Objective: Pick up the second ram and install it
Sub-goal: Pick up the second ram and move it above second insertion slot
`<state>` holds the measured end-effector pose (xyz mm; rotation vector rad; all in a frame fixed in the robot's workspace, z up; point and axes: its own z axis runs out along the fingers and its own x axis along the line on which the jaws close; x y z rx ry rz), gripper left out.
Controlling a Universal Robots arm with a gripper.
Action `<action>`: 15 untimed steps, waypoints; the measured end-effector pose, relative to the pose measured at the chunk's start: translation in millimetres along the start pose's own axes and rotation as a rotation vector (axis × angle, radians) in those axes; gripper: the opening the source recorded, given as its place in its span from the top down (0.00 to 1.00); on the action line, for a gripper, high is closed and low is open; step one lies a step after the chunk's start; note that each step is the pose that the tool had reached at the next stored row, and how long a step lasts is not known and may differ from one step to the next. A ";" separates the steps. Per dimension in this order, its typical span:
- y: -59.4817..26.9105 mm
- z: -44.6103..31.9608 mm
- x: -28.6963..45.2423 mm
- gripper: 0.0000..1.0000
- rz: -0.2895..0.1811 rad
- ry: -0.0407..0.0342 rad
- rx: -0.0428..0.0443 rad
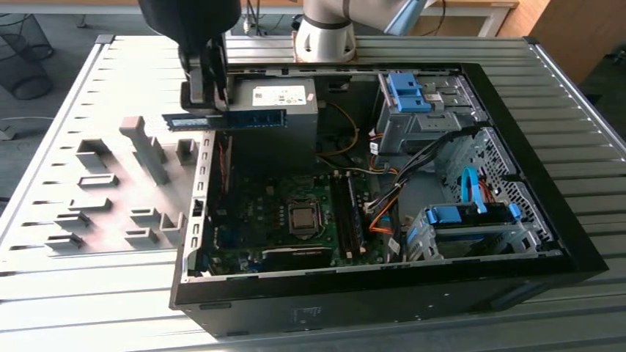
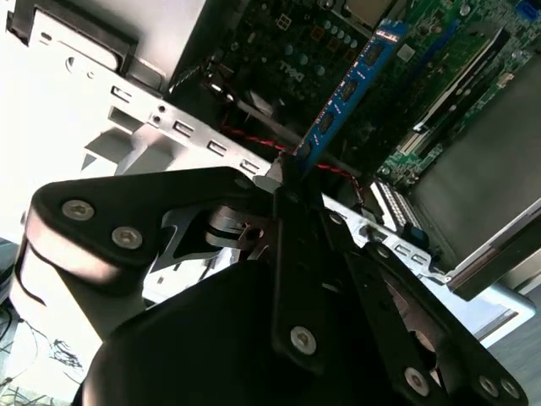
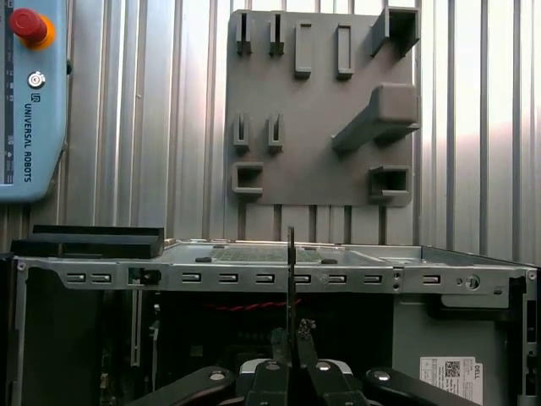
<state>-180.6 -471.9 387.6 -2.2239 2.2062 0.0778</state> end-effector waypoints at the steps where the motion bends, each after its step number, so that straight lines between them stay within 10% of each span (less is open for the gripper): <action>1: -1.8 -0.1 0.0 0.86 0.000 0.0000 -0.0001; 15: -23.4 -0.7 0.2 0.86 0.000 0.0000 -0.0005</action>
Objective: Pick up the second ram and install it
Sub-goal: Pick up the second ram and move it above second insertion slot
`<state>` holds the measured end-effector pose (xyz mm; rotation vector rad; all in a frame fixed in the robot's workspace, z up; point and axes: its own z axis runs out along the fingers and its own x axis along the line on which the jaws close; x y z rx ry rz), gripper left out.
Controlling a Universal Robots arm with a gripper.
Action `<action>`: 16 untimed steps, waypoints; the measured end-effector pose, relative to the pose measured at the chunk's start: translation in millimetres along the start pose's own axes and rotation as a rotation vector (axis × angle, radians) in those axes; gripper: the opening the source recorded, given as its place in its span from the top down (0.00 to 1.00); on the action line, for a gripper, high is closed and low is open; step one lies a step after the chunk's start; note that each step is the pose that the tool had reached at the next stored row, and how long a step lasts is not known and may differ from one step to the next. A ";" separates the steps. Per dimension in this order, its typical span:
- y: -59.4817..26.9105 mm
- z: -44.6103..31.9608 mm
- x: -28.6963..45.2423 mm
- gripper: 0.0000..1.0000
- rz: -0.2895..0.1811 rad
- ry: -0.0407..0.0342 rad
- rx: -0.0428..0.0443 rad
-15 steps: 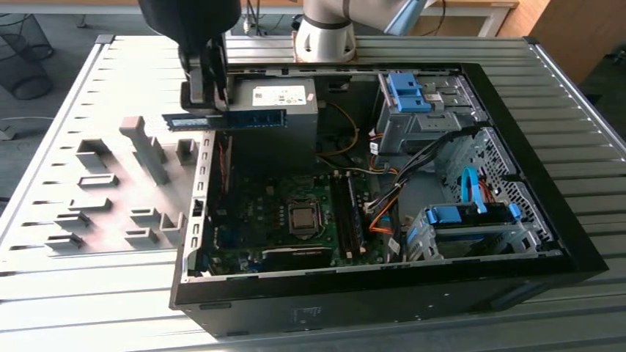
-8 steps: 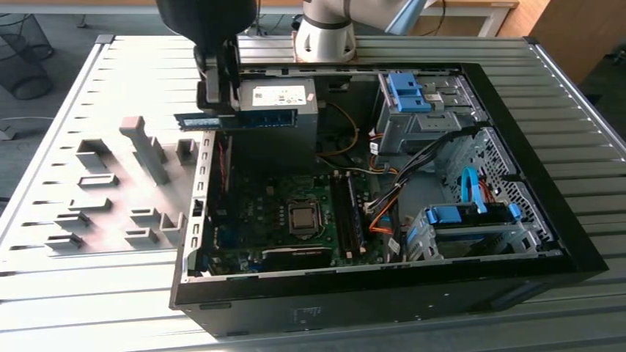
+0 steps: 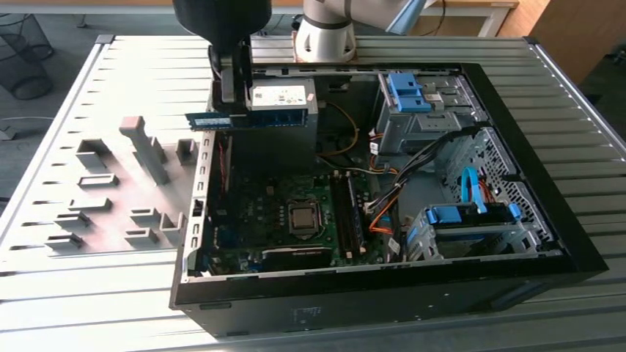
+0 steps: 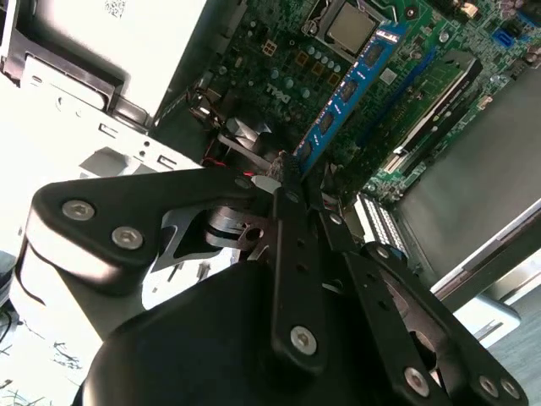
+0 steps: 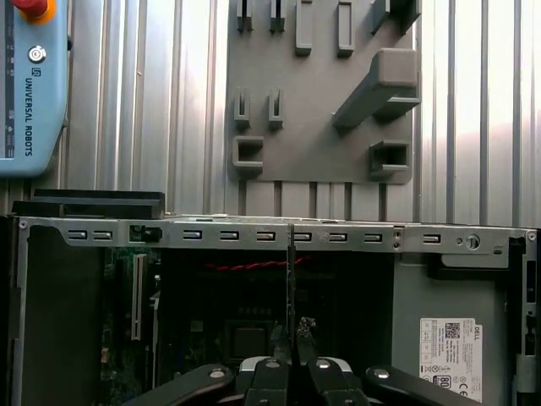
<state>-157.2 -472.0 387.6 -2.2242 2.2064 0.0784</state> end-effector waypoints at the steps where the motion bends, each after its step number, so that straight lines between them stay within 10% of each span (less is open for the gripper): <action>1: 0.0 0.0 0.0 0.86 0.000 0.0000 0.0000; 16: -4.1 -0.1 -0.1 0.86 0.000 0.0000 0.0000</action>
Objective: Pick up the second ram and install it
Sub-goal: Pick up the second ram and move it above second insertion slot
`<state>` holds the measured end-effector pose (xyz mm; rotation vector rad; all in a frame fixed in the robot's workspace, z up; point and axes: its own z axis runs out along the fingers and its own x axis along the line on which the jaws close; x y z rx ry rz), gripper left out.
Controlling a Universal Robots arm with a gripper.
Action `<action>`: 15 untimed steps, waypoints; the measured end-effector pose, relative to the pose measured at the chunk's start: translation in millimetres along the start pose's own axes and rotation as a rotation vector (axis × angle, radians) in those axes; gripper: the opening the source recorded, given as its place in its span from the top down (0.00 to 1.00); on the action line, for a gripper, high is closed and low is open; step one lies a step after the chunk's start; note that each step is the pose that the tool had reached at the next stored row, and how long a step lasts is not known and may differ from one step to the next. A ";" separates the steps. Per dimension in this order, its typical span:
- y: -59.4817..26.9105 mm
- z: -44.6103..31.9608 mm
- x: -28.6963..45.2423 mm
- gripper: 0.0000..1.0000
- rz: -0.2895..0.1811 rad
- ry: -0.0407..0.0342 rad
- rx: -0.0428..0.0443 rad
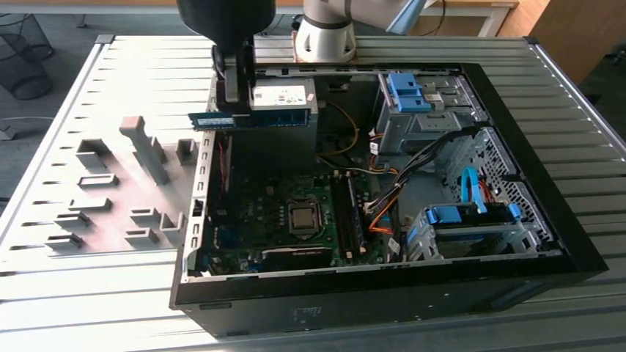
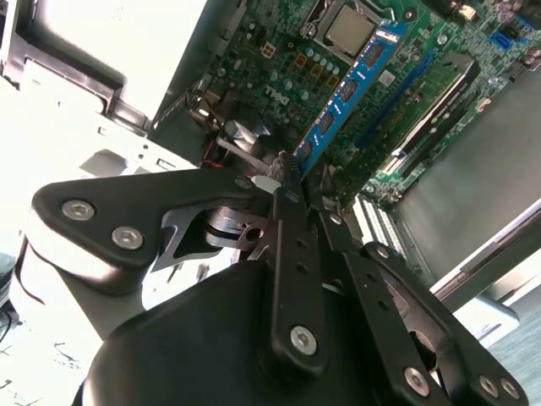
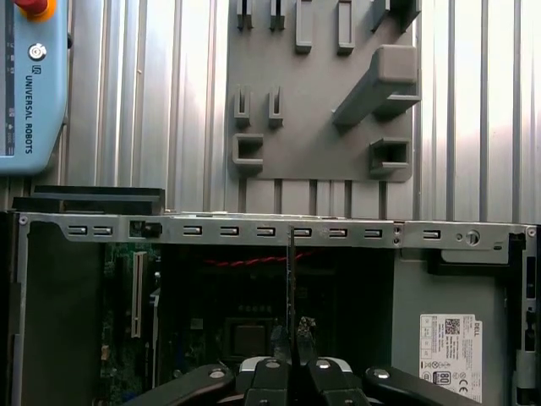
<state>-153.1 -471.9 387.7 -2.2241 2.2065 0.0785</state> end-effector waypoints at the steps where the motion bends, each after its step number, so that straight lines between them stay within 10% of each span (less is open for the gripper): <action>1: -2.1 0.0 0.1 0.86 0.000 0.0000 0.0000; 15: -49.5 -0.2 0.5 0.86 0.001 0.0000 -0.0117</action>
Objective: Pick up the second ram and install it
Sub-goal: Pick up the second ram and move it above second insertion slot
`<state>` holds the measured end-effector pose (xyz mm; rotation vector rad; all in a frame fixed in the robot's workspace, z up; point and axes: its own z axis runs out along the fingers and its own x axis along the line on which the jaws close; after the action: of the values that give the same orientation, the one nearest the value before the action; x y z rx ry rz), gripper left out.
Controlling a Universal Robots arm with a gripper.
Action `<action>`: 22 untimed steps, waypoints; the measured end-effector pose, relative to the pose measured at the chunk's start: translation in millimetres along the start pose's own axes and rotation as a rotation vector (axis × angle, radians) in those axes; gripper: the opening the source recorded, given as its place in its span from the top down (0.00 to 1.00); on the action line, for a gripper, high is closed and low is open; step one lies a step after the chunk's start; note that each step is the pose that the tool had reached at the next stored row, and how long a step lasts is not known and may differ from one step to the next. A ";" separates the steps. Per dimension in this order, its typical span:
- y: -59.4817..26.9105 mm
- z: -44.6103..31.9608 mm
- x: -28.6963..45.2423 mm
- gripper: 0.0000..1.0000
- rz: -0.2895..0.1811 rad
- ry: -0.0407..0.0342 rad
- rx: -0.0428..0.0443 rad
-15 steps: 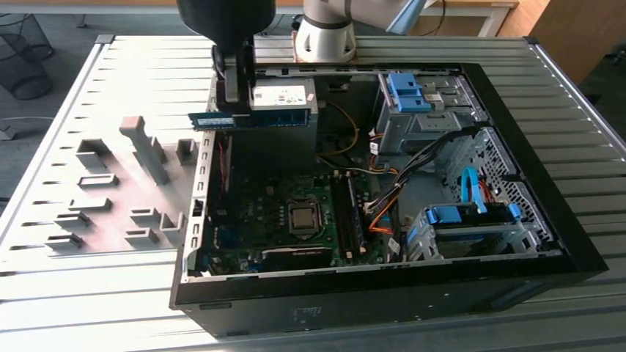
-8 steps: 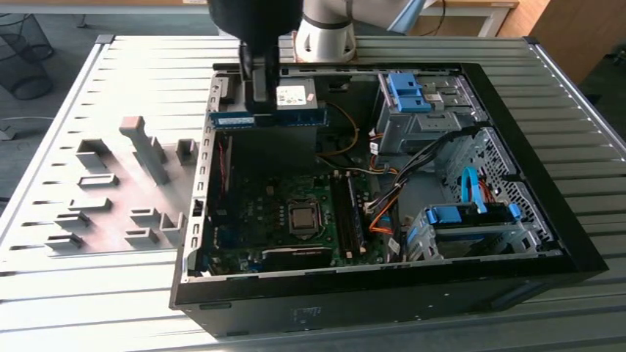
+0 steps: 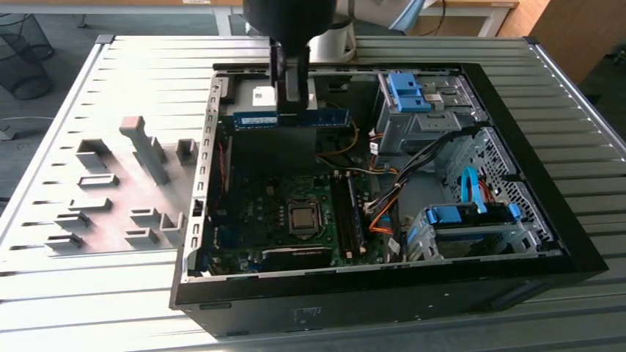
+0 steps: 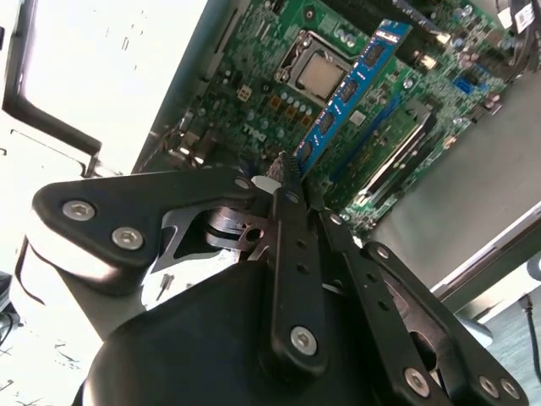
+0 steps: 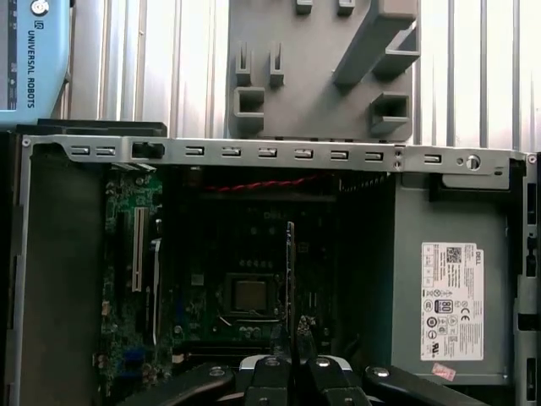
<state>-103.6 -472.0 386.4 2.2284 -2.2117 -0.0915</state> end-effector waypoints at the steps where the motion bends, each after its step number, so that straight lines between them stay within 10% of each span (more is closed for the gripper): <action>1: -2.4 0.1 0.0 0.86 0.000 0.0000 -0.0013; 22: -73.9 0.5 -2.4 0.86 0.012 -0.0005 -0.0014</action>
<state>-29.8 -468.9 382.9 2.2145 -2.2241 -0.0936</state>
